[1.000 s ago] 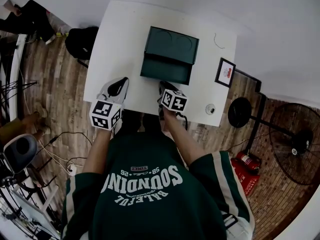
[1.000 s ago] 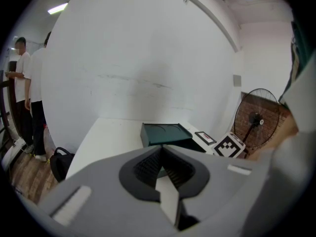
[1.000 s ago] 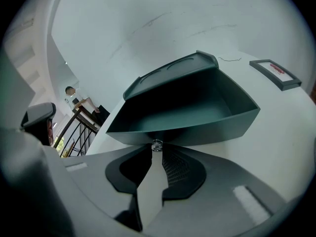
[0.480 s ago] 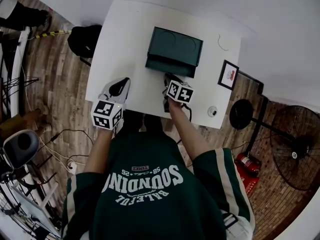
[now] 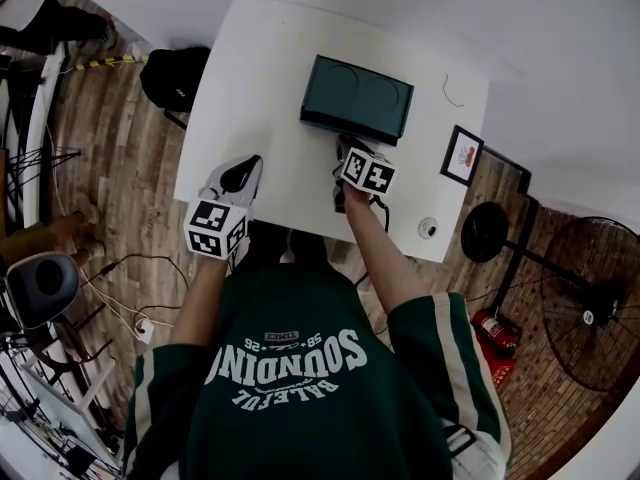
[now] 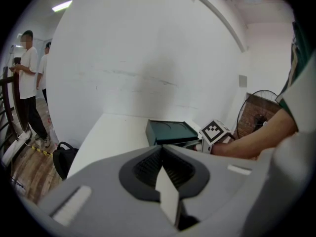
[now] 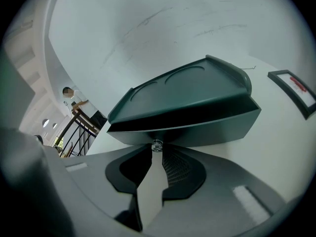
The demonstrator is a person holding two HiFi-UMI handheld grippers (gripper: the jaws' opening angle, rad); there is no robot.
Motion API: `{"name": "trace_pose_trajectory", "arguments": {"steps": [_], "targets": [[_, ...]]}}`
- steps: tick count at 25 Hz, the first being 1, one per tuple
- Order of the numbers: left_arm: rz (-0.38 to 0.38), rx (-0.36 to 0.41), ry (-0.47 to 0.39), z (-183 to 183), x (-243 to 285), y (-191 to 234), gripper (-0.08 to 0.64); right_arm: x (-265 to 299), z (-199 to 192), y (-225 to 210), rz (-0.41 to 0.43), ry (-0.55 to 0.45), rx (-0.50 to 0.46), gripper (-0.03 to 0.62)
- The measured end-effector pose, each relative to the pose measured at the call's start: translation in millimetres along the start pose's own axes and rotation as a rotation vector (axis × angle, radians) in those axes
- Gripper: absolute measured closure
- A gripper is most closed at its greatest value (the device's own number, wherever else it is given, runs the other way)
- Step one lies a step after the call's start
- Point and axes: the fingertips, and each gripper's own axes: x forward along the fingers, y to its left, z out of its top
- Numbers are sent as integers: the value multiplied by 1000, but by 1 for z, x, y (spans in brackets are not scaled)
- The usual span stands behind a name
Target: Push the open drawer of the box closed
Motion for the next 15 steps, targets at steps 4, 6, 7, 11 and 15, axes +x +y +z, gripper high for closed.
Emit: {"name": "trace_pose_trajectory", "arguments": {"steps": [4,6,7,11,15], "targets": [[0,-3,5,-2,0,0,508,5,8,-1,-2,-11,-4,526],[0,-4,7,-2,0,1,506,7,12,-1,-2,-14,2,526],[1,-4,8,-2,0,1,508,8,14,-2,-2,-16,4,526],[-2,-4,14,-2,1,1,506,10,17,-2,5,-19,7,525],[-8,-1,16,-2,2,0,506,10,18,-1,16,-24,-2,525]]}}
